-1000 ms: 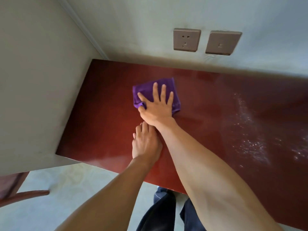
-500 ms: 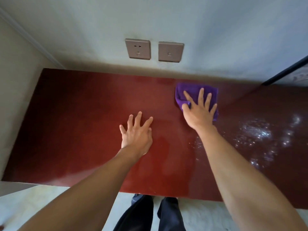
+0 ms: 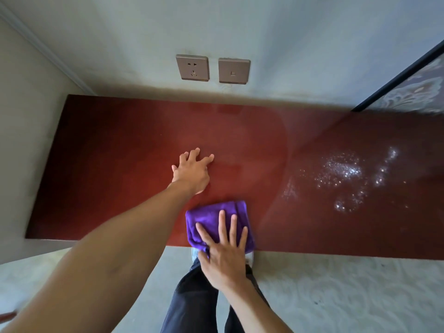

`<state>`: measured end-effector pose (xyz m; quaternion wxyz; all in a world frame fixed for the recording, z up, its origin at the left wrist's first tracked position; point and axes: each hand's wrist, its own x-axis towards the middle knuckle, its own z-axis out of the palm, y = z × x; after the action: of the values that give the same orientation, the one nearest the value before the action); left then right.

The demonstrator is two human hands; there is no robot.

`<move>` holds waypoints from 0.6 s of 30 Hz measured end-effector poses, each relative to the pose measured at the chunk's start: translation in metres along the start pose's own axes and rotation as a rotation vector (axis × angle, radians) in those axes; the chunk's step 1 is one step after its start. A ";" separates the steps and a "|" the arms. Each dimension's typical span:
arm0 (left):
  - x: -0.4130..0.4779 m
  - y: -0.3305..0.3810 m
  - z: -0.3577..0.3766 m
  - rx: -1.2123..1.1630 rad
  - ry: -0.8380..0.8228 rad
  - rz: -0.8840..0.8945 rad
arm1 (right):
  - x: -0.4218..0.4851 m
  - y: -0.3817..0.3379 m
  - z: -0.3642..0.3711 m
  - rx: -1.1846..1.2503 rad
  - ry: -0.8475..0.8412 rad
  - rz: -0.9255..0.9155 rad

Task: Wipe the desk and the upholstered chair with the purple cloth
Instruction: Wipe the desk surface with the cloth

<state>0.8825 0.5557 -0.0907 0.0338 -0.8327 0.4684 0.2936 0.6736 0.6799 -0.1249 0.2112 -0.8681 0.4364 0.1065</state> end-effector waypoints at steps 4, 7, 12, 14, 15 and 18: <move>-0.005 -0.002 -0.002 0.001 -0.042 -0.006 | 0.001 0.027 -0.015 -0.005 0.009 -0.004; -0.003 -0.004 0.002 0.001 -0.031 0.000 | 0.019 0.080 -0.039 0.000 0.071 0.168; 0.005 -0.003 0.004 0.009 -0.026 0.011 | 0.094 0.160 -0.084 0.058 0.075 0.515; 0.007 -0.004 0.005 -0.005 -0.020 0.014 | 0.135 0.161 -0.096 0.147 0.089 0.605; 0.009 -0.004 0.005 -0.015 -0.013 0.014 | 0.153 0.156 -0.100 0.168 0.088 0.619; 0.012 -0.002 0.004 -0.059 0.014 -0.006 | 0.173 0.130 -0.100 0.105 0.086 0.487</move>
<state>0.8873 0.5490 -0.1014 0.0071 -0.8368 0.4571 0.3012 0.6727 0.4426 -0.1357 0.2053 -0.7289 0.6462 0.0947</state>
